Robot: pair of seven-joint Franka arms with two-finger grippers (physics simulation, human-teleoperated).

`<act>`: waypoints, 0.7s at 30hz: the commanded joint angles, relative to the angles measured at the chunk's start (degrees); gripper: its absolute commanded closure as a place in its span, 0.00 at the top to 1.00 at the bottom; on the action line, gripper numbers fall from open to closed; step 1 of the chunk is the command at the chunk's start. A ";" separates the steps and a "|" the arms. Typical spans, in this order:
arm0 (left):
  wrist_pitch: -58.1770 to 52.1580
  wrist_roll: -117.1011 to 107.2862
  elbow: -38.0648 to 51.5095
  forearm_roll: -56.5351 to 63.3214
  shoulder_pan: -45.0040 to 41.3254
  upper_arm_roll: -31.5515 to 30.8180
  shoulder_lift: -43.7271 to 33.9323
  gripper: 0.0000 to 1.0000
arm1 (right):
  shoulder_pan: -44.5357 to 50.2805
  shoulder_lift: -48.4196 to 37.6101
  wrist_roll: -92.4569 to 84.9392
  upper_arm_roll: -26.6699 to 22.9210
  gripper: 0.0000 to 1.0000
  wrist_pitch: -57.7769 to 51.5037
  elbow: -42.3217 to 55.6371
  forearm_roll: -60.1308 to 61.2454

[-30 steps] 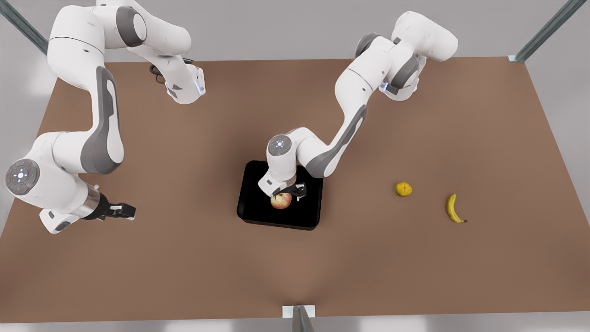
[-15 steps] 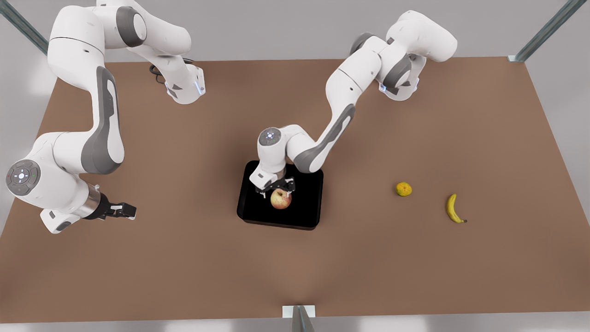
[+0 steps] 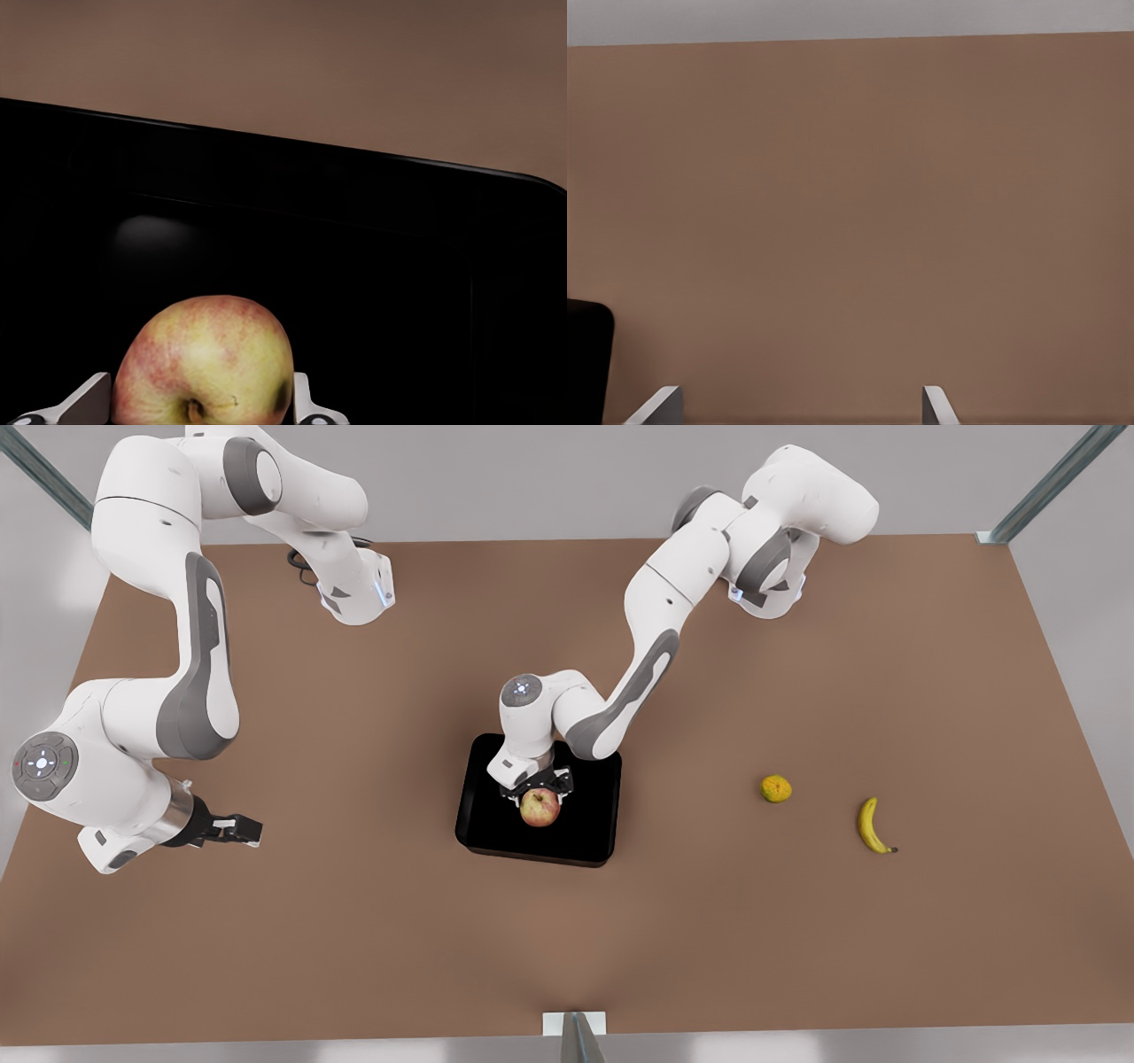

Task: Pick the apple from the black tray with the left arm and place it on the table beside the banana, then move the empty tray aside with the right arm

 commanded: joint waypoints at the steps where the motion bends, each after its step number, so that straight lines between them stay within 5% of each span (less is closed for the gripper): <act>1: 2.86 -3.93 -0.54 0.30 0.01 0.13 0.09 1.00 | 0.00 -0.07 0.05 0.02 1.00 -0.02 0.03 0.05; 12: 5.85 -4.10 -0.45 0.30 -0.08 2.33 3.08 1.00 | 0.00 -0.07 0.05 0.02 1.00 0.07 0.03 0.05; 13: 5.76 -4.02 -0.45 0.22 -0.08 2.33 2.81 0.84 | 0.00 -0.07 -0.04 0.02 1.00 0.07 0.03 0.05; 15: 5.32 -3.84 -0.45 0.13 -0.08 2.33 2.55 0.86 | 0.00 -0.07 0.05 0.02 1.00 0.07 -0.06 0.05; 21: -19.72 13.29 -0.45 -8.48 4.40 0.31 -11.51 0.87 | 0.00 -0.07 0.05 0.11 1.00 0.07 -0.06 0.05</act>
